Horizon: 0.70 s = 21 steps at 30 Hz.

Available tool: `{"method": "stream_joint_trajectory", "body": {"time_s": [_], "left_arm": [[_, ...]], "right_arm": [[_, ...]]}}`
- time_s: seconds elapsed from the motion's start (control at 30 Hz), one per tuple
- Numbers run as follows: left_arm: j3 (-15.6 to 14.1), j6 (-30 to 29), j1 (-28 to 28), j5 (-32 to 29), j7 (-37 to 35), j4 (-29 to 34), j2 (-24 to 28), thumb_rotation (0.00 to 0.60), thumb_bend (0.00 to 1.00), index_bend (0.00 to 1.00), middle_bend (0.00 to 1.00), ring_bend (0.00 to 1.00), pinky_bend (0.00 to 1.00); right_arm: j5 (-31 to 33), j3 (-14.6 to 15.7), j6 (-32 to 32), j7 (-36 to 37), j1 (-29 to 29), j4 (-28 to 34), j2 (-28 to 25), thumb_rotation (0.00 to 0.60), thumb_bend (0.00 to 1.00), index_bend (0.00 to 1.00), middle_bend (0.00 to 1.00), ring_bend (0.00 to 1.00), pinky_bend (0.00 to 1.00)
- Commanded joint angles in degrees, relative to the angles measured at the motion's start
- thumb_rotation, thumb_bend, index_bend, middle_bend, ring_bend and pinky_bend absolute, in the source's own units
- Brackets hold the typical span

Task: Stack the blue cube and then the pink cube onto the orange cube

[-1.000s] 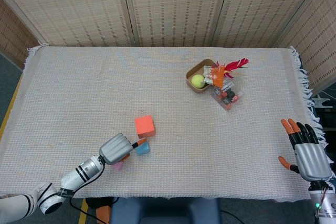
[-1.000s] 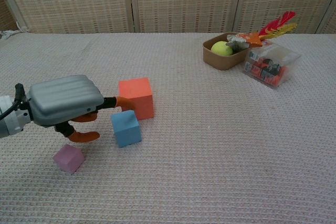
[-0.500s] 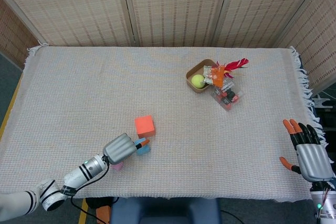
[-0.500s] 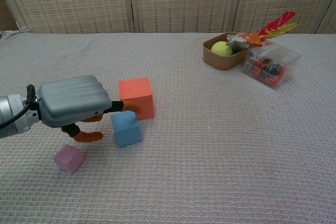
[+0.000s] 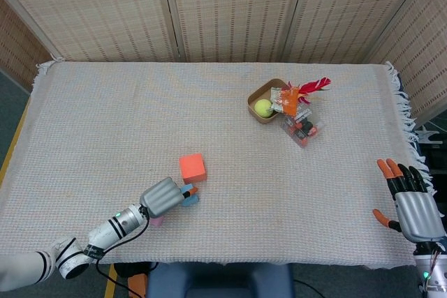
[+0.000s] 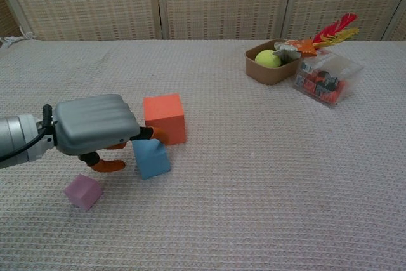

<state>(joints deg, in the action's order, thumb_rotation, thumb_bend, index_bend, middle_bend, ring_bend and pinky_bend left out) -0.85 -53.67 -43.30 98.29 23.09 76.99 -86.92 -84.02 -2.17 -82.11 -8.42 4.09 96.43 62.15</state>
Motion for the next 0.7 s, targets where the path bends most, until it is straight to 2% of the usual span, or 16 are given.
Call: {"method": "stream_joint_trajectory", "body": {"time_s": [0.03,0.2,0.4,0.7], "left_arm": [[-0.4,-0.6,-0.1,0.6,-0.6,-0.2,-0.2,0.600,0.34,0.31,1.00,1.00,1.00],[-1.2,-3.5,-0.3,2.7,-4.1,-2.7,-1.6,0.600,0.35,0.42,1.00,1.00,1.00],[-1.6,-5.1,-0.6,3.1,-7.9,-4.4,-2.5,0.600,0.35,0.44,1.00,1.00,1.00],[-1.5,-7.4,0.5,2.0,-7.9,0.9,2.5,0.600,0.35,0.47,1.00,1.00,1.00]], "right_arm": [[0.0,0.0,0.1,0.0,0.0,0.1,-0.1,0.600,0.12,0.00,0.00,0.00,0.00],[-0.1,0.1,0.2,0.0,0.0,0.2,-0.1,0.600,0.12,0.00,0.00,0.00,0.00],[-0.1,0.2,0.2,0.1,0.0,0.2,-0.2,0.600,0.12,0.00,0.00,0.00,0.00],[0.0,0.3,0.7,0.1,0.1,0.3,-0.3,0.600,0.12,0.00,0.00,0.00,0.00]]}}
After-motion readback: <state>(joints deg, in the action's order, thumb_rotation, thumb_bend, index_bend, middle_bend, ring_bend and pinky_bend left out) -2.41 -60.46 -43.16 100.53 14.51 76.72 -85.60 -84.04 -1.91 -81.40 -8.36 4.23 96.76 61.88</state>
